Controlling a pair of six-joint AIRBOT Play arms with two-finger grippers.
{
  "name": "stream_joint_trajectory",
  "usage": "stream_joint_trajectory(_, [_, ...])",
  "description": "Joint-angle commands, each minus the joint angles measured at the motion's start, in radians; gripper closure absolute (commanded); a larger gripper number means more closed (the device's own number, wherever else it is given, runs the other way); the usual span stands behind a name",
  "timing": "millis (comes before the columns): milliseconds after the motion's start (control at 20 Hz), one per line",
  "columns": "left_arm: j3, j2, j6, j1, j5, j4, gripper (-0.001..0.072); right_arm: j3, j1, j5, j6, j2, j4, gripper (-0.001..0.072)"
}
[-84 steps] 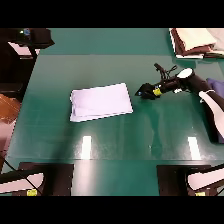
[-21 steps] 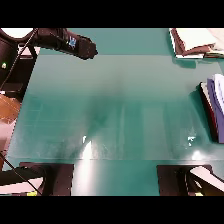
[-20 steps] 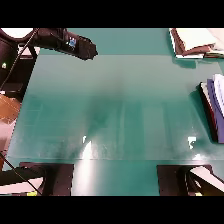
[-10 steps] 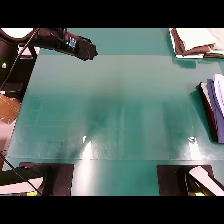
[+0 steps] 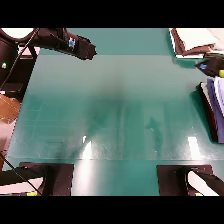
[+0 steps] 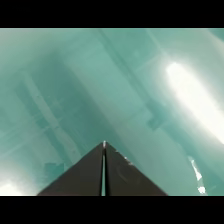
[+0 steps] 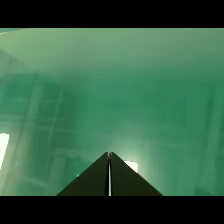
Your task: Fold the shirts.
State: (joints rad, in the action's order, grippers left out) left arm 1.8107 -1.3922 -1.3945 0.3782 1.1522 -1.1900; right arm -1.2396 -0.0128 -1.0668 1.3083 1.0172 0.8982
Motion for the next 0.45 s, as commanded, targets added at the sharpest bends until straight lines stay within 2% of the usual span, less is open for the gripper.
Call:
stream_joint_trajectory(0, [0.0,0.0,0.0,0.0,-0.001,-0.003,0.0682,-0.001,0.149,0.072,-0.001,-0.001,-0.005,0.0699])
stream_joint_trajectory(400, [0.0,0.0,0.0,0.0,-0.001,-0.003,0.0681,-0.001,0.163,0.068,0.0,-0.001,-0.005,0.0699])
